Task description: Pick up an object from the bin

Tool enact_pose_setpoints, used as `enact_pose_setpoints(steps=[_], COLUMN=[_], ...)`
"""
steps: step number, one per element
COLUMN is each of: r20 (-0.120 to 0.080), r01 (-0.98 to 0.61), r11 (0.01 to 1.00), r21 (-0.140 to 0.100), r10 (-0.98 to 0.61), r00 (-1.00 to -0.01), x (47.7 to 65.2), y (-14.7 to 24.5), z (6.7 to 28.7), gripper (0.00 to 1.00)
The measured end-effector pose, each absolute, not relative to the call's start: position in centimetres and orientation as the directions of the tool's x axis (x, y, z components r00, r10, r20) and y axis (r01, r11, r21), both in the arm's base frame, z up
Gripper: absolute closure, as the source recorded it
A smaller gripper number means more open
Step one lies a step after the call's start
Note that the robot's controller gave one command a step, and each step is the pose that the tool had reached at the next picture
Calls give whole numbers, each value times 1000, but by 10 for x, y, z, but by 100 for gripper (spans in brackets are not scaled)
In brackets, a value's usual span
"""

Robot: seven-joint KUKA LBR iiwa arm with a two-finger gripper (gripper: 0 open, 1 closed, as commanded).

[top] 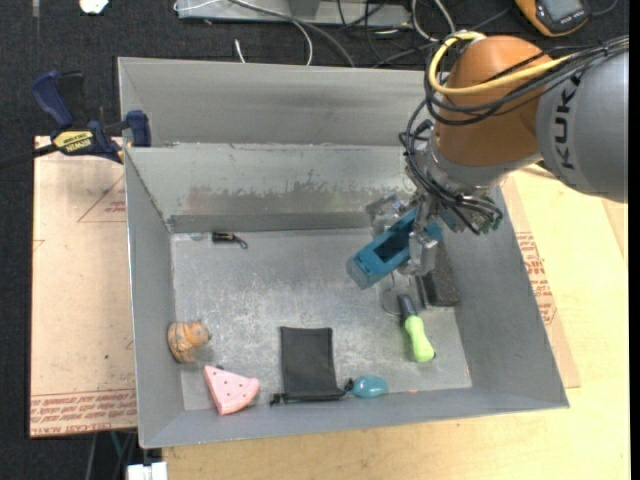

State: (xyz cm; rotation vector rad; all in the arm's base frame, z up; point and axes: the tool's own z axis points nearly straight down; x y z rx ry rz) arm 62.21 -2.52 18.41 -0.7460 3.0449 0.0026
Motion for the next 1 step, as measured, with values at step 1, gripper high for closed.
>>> enact_pose_setpoints(steps=[1], r20=[-2], r01=[-443], r11=[896], r21=[3], r10=[-443], r00=[-896], x=[622], y=[-24], z=[247], gripper=[100])
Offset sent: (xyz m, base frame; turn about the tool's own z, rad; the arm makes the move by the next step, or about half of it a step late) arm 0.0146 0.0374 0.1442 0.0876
